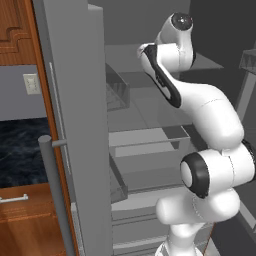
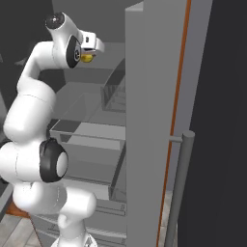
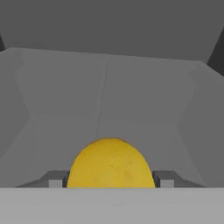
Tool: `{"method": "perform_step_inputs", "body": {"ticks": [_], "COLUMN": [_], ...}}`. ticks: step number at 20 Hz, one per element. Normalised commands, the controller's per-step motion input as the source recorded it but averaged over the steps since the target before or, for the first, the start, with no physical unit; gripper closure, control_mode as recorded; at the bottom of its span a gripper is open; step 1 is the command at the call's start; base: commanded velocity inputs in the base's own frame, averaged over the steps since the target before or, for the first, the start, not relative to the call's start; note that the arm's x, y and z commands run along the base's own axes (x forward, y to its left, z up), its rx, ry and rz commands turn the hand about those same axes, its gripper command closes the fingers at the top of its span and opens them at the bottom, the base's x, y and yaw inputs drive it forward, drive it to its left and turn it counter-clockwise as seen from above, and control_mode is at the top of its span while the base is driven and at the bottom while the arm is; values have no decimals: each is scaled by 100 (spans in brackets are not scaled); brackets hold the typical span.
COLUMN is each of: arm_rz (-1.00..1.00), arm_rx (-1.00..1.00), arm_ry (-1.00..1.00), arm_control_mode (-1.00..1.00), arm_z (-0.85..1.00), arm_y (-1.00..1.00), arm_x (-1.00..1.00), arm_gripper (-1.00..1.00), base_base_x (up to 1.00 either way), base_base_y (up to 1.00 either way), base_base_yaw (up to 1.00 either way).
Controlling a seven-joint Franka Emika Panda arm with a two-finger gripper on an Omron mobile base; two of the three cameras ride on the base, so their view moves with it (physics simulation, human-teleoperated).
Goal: Retrieve a lemon from the fridge and place it on the cutting board with the fish.
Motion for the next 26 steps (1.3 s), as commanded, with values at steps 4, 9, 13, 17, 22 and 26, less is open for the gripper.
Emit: {"method": "perform_step_inputs", "body": {"ticks": [4, 9, 13, 17, 22, 26], "arm_rz": [0, -10, -11, -3, 0, 0], "arm_rx": [1, 0, 0, 1, 1, 0], "arm_ry": [-10, 0, 2, 5, 13, 20], "arm_control_mode": [-100, -100, -100, -100, -100, -100], "arm_z": [0, 2, 1, -7, -25, -44], "arm_y": [0, 0, 0, -5, -9, -6], "arm_x": [-97, -89, -100, -97, -63, -30], "arm_gripper": [100, 100, 100, 100, 100, 100], "base_base_x": [0, 0, 0, 0, 0, 0], "base_base_y": [0, 0, 0, 0, 0, 0], "base_base_yaw": [0, 0, 0, 0, 0, 0]}}
